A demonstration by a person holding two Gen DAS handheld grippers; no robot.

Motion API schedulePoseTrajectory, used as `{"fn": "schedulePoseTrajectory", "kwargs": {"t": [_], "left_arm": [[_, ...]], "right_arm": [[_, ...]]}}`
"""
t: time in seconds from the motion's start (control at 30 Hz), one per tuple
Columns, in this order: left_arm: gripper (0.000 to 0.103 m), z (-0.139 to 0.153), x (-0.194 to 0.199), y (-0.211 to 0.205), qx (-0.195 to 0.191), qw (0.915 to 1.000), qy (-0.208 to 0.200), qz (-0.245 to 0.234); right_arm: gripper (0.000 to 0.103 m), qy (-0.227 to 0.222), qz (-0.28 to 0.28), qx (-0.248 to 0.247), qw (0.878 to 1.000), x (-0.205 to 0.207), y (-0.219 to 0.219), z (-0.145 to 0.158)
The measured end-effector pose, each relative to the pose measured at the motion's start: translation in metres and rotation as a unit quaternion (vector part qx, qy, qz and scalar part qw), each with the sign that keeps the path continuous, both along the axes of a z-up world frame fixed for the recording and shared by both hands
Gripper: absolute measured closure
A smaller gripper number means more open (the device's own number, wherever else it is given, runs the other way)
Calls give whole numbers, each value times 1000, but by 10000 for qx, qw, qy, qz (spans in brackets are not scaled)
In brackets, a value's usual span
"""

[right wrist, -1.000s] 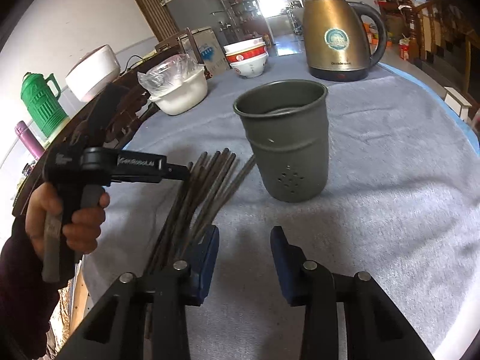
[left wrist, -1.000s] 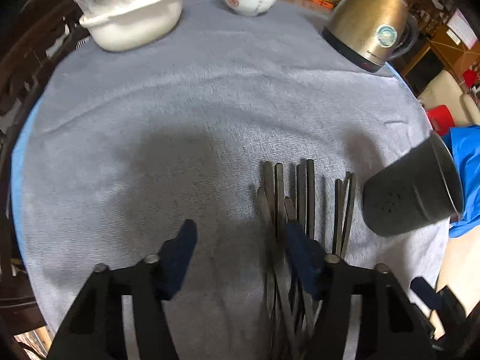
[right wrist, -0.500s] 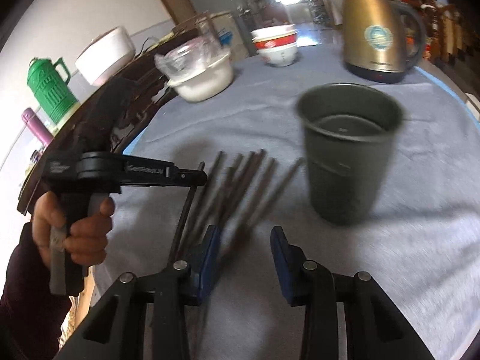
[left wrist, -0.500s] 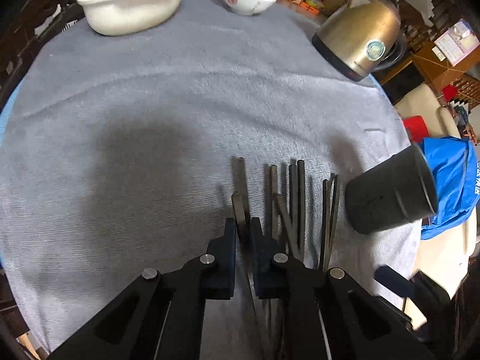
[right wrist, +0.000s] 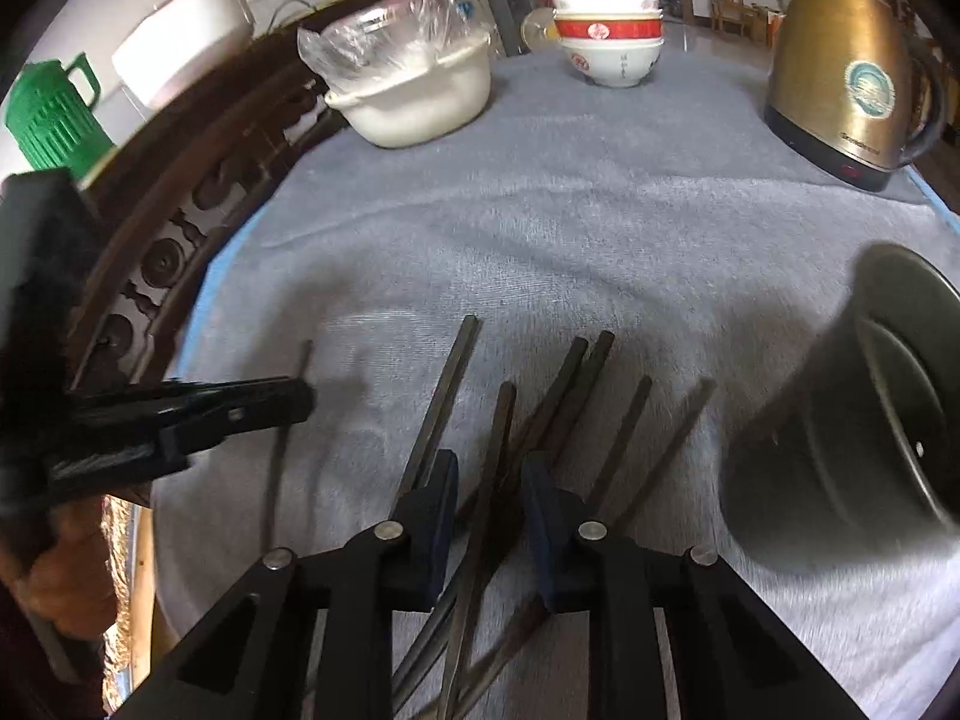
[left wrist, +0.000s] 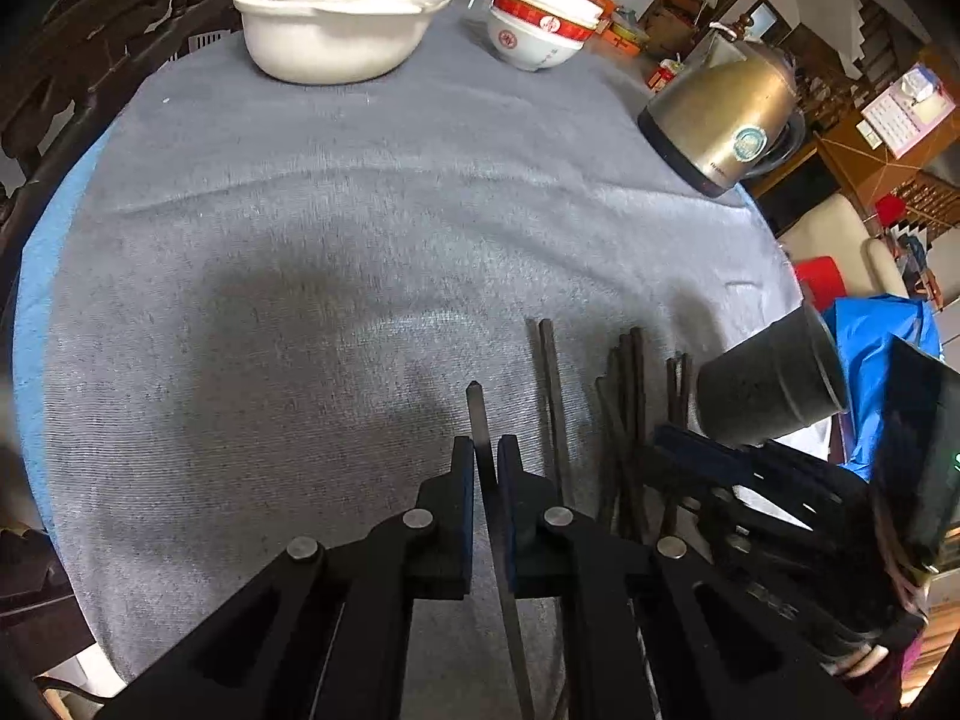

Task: Organize utensils
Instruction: 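Close the right tool on a single dark chopstick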

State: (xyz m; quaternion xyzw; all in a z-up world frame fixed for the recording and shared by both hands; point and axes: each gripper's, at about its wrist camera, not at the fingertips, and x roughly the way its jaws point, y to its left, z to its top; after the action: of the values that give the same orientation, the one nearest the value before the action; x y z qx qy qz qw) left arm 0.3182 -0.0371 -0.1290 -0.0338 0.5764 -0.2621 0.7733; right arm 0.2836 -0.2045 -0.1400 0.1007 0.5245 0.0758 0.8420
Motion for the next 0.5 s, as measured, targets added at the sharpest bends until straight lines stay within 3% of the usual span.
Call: {"fn": "schedulePoseTrajectory", "kwargs": {"t": [0.17, 0.23, 0.27, 0.5], "left_arm": [[95, 13, -5, 6, -40, 9999, -127, 83], [95, 18, -7, 10, -47, 9997, -183, 132], [95, 20, -8, 11, -46, 9997, -202, 149], [95, 44, -21, 19, -98, 9987, -421, 256]], "right_arm": [[79, 184, 83, -219, 9996, 11, 3, -8], [85, 275, 104, -287, 9992, 13, 5, -10], [94, 300, 136, -327, 9989, 13, 6, -10], [96, 139, 95, 20, 9999, 0, -3, 1]]}}
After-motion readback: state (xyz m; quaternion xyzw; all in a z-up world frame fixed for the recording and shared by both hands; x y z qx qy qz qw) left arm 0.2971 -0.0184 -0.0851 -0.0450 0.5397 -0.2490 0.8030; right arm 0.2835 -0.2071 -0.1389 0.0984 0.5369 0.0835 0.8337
